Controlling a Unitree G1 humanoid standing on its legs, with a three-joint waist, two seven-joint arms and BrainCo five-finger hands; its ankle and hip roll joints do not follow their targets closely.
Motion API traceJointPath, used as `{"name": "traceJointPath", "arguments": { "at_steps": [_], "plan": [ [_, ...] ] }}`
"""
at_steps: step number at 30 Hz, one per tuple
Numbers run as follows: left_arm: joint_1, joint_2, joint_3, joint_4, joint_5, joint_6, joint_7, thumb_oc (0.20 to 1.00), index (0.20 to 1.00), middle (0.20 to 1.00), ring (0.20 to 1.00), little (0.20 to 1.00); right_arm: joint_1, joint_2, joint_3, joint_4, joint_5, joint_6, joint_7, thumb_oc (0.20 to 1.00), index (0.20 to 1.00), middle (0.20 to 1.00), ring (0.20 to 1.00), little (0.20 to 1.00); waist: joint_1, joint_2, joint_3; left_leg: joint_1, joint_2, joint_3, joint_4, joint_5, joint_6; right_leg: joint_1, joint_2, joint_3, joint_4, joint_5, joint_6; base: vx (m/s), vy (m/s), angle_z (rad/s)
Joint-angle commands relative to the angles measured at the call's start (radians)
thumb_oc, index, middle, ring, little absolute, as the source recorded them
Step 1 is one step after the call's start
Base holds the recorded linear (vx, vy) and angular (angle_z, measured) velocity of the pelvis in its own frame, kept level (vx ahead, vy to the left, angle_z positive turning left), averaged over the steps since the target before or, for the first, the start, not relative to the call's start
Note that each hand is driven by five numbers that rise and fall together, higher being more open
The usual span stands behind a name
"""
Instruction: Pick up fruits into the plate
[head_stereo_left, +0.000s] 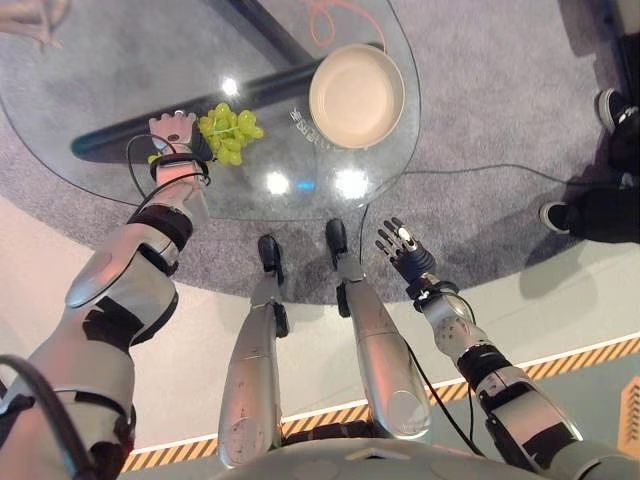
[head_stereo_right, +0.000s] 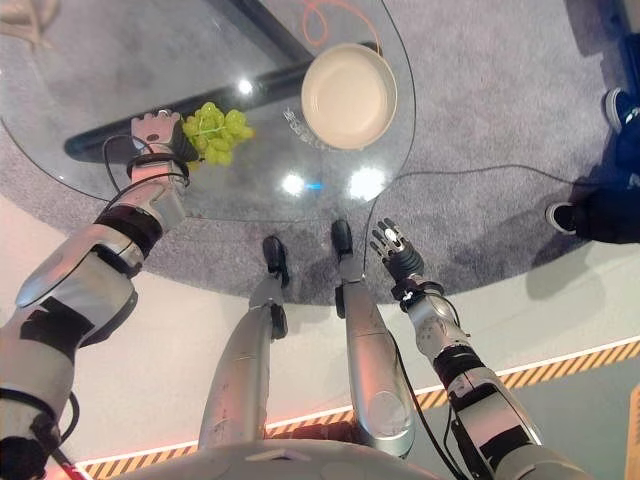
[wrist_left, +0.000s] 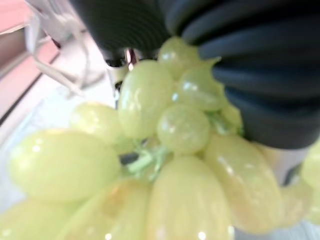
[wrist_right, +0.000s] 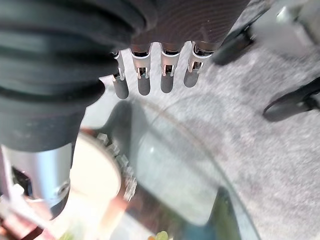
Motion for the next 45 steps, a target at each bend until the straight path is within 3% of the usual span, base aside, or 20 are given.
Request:
{"name": "traceJointPath", "arguments": {
  "at_steps": [1, 4, 15, 21, 24, 27, 30, 36, 45],
  "plan": [
    [0.020, 0.067, 0.122, -0.050, -0.024, -0.049, 0.010, 0.200, 0.200, 0.200, 0.200, 0.200, 0.069, -0.031, -0.046, -0.104, -0.077, -0.028, 0.003, 1.000, 1.000, 1.000, 1.000, 1.000, -0.004, 0.054, 0.025, 0.126, -0.004, -0.012, -0.002, -0.070, -0.003, 0.101, -0.010, -0.041, -0.009, -0.020, 0.038, 0.05, -0.027, 0.17],
    [0.067, 0.098, 0.155, -0.124, -0.046, -0.087, -0.003, 0.200, 0.200, 0.200, 0.200, 0.200, 0.086, -0.040, -0.050, -0.163, -0.121, -0.027, 0.000, 1.000, 1.000, 1.000, 1.000, 1.000, 0.009, 0.054, 0.017, 0.213, 0.000, -0.011, -0.021, -0.081, -0.006, 0.195, -0.030, -0.053, -0.033, -0.028, 0.045, 0.04, -0.039, 0.12],
    [0.353, 0.234, 0.287, -0.482, -0.063, -0.247, -0.120, 0.200, 0.200, 0.200, 0.200, 0.200, 0.156, -0.147, -0.125, -0.395, -0.331, 0.004, -0.018, 1.000, 1.000, 1.000, 1.000, 1.000, 0.068, 0.062, -0.135, 0.379, 0.002, -0.030, -0.068, -0.110, -0.015, 0.413, -0.073, -0.112, -0.130, -0.045, 0.059, 0.06, -0.076, 0.13],
    [0.559, 0.312, 0.386, -0.746, 0.028, -0.360, -0.323, 0.200, 0.200, 0.200, 0.200, 0.200, 0.196, -0.238, -0.201, -0.617, -0.560, 0.018, -0.028, 1.000, 1.000, 1.000, 1.000, 1.000, 0.089, 0.062, -0.242, 0.492, 0.009, -0.034, -0.123, -0.116, -0.014, 0.547, -0.074, -0.127, -0.207, -0.041, 0.067, 0.12, -0.045, 0.09],
    [0.587, 0.344, 0.398, -0.856, 0.066, -0.427, -0.430, 0.200, 0.200, 0.200, 0.200, 0.200, 0.183, -0.300, -0.202, -0.683, -0.621, 0.074, -0.017, 1.000, 1.000, 1.000, 1.000, 1.000, 0.103, 0.061, -0.287, 0.536, 0.009, -0.036, -0.136, -0.123, -0.012, 0.599, -0.074, -0.140, -0.227, -0.043, 0.068, 0.13, -0.010, 0.16],
    [0.550, 0.387, 0.373, -0.959, 0.082, -0.524, -0.508, 0.200, 0.200, 0.200, 0.200, 0.200, 0.148, -0.375, -0.184, -0.737, -0.588, 0.172, 0.028, 1.000, 1.000, 1.000, 1.000, 1.000, 0.120, 0.055, -0.332, 0.583, 0.012, -0.036, -0.160, -0.128, -0.011, 0.658, -0.076, -0.168, -0.256, -0.045, 0.072, 0.08, -0.003, 0.13],
    [0.505, 0.398, 0.337, -1.018, 0.077, -0.573, -0.534, 0.200, 0.200, 0.200, 0.200, 0.200, 0.125, -0.396, -0.161, -0.759, -0.559, 0.228, 0.068, 1.000, 1.000, 1.000, 1.000, 1.000, 0.129, 0.049, -0.355, 0.609, 0.013, -0.039, -0.173, -0.131, -0.011, 0.690, -0.077, -0.185, -0.271, -0.047, 0.075, 0.04, 0.001, 0.15],
    [0.383, 0.358, 0.239, -1.091, 0.087, -0.638, -0.549, 0.200, 0.200, 0.200, 0.200, 0.200, 0.068, -0.398, -0.123, -0.800, -0.435, 0.335, 0.132, 1.000, 1.000, 1.000, 1.000, 1.000, 0.143, 0.034, -0.398, 0.653, 0.015, -0.046, -0.196, -0.135, -0.013, 0.741, -0.074, -0.216, -0.285, -0.057, 0.078, 0.05, 0.002, 0.10],
    [0.317, 0.342, 0.201, -1.173, 0.117, -0.697, -0.555, 0.200, 0.200, 0.200, 0.200, 0.200, 0.055, -0.385, -0.117, -0.841, -0.297, 0.464, 0.160, 1.000, 1.000, 1.000, 1.000, 1.000, 0.151, 0.023, -0.428, 0.671, 0.015, -0.050, -0.200, -0.136, -0.013, 0.765, -0.078, -0.234, -0.295, -0.052, 0.081, 0.03, 0.015, 0.09]
  ]
}}
